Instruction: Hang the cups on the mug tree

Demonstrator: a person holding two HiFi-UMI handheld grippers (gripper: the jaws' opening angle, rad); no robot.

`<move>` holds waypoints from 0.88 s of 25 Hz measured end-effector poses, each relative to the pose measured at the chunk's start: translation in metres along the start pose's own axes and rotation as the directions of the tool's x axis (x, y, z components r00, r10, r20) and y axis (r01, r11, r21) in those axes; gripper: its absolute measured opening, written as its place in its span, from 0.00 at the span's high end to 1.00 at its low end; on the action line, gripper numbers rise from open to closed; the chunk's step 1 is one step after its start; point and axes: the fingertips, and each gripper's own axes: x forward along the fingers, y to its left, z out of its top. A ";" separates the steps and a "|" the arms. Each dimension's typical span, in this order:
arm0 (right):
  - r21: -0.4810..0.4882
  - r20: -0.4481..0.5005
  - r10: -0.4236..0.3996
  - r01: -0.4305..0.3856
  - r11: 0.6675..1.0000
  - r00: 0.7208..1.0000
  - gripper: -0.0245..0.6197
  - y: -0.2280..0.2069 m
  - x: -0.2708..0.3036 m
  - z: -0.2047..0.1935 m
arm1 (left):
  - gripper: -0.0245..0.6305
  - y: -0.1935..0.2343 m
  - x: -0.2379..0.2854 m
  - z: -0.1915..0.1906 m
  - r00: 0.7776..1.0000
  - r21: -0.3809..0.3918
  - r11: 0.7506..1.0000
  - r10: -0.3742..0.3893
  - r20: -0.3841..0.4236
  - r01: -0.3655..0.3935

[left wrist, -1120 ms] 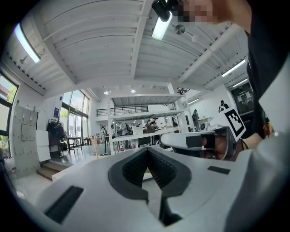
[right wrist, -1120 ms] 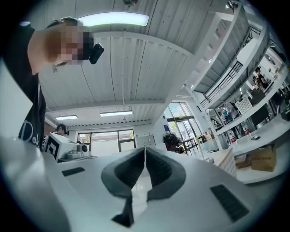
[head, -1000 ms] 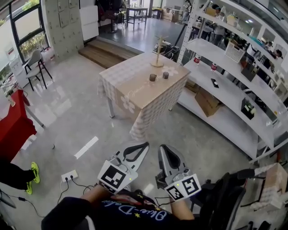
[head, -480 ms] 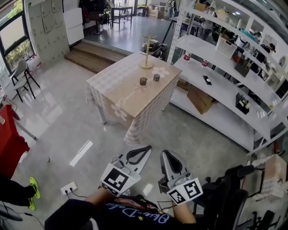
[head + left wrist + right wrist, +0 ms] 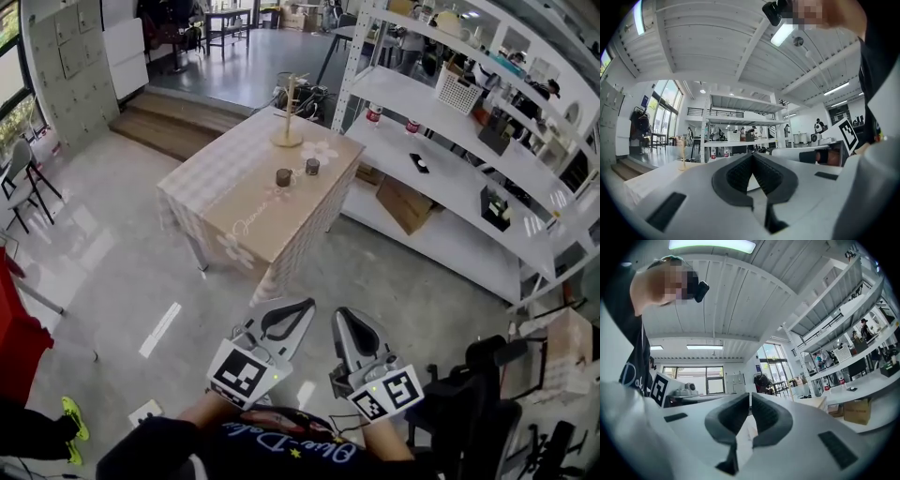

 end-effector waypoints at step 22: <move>-0.082 -0.009 0.002 -0.002 0.997 1.000 0.95 -0.012 0.110 -0.003 | 0.96 0.100 0.018 -0.001 0.998 0.022 0.999 -0.048 0.033 0.047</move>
